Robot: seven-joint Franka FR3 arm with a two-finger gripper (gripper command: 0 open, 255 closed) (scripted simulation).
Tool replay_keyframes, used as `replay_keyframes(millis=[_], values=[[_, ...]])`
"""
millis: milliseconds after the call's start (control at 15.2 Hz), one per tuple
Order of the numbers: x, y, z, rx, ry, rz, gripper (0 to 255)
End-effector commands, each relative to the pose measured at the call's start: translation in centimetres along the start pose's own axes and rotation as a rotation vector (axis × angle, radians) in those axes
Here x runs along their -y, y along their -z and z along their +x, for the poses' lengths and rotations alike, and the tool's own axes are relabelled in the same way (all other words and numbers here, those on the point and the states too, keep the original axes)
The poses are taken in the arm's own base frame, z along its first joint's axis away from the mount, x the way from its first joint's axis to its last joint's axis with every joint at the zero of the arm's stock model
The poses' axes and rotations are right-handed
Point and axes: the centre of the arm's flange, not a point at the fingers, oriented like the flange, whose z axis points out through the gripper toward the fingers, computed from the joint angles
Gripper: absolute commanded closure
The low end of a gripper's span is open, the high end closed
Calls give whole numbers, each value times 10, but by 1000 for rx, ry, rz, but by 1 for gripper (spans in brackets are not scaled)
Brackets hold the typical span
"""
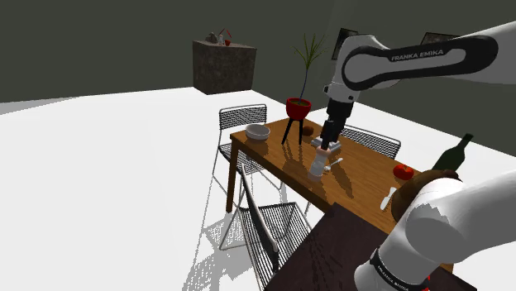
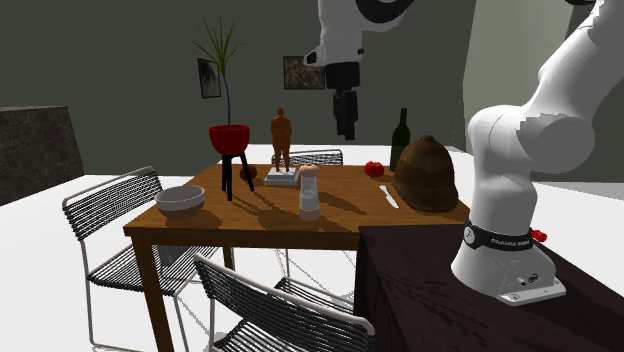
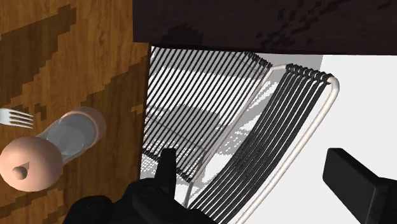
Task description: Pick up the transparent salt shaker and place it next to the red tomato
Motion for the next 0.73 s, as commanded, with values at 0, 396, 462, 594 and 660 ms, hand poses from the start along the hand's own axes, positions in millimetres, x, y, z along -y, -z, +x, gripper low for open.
replay_keyframes(millis=[0, 396, 462, 594, 660], values=[[-21, -15, 6, 0, 4, -19, 0], [-81, -49, 27, 3, 13, -73, 0], [-91, -54, 30, 3, 14, -82, 0], [-112, -65, 38, 4, 17, -100, 0], [-122, -70, 41, 4, 19, -109, 0]])
